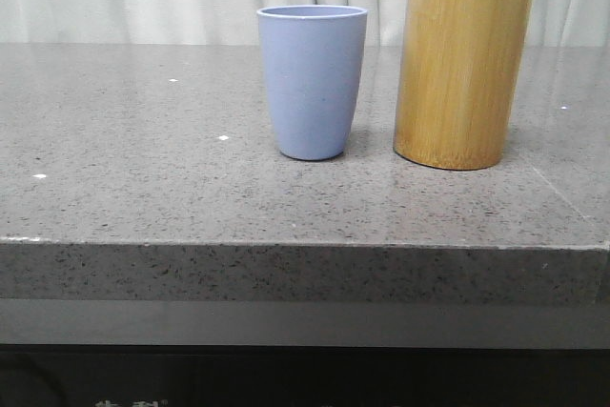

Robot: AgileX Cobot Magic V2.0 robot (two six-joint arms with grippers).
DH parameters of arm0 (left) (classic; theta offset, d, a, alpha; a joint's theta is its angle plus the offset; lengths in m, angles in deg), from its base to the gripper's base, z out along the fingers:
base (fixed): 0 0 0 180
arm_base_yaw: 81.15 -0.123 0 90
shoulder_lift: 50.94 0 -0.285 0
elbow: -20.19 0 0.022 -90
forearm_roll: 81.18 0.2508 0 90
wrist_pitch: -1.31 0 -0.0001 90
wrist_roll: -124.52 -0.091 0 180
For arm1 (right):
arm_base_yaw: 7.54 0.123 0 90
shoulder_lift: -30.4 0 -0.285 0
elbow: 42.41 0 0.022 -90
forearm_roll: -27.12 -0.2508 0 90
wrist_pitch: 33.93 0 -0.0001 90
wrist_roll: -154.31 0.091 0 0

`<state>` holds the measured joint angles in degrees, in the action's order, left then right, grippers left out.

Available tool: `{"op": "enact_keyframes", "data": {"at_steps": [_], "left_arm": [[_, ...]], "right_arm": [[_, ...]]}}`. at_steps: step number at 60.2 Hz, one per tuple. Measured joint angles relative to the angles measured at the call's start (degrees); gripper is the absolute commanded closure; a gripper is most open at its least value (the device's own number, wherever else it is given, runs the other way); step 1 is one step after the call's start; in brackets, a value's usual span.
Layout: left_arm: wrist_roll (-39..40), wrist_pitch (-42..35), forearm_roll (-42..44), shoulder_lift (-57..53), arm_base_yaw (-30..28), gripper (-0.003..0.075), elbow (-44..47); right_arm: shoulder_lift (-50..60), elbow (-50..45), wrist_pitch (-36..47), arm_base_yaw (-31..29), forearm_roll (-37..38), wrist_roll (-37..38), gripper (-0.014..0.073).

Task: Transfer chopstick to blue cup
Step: 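Set the blue cup down next to the bamboo holder and release, then grasp the pink chopstick in the bamboo holder with the right gripper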

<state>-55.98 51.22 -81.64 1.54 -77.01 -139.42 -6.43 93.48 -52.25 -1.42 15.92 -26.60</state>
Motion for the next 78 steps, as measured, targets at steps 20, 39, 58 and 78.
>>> {"op": "enact_keyframes", "data": {"at_steps": [20, 39, 58, 78], "left_arm": [[0.0, -17.6, -3.0, -23.6, -0.2, 0.0739, 19.1], [0.0, -20.1, -3.2, -32.5, -0.2, 0.0739, 29.1], [0.0, -22.2, -3.3, -32.5, -0.2, 0.0739, 29.2], [0.0, -22.3, -3.3, -32.5, -0.2, 0.0739, 29.2]], "right_arm": [[0.0, 0.0, -0.1, 0.0, -0.1, 0.0, -0.0041], [0.0, 0.0, 0.3, 2.1, -0.1, -5.6, -0.0041], [-3.6, 0.0, 5.0, 15.9, -0.1, -6.7, -0.0041], [-19.2, 0.0, 22.5, 26.1, -0.3, -6.9, -0.0041]]}}
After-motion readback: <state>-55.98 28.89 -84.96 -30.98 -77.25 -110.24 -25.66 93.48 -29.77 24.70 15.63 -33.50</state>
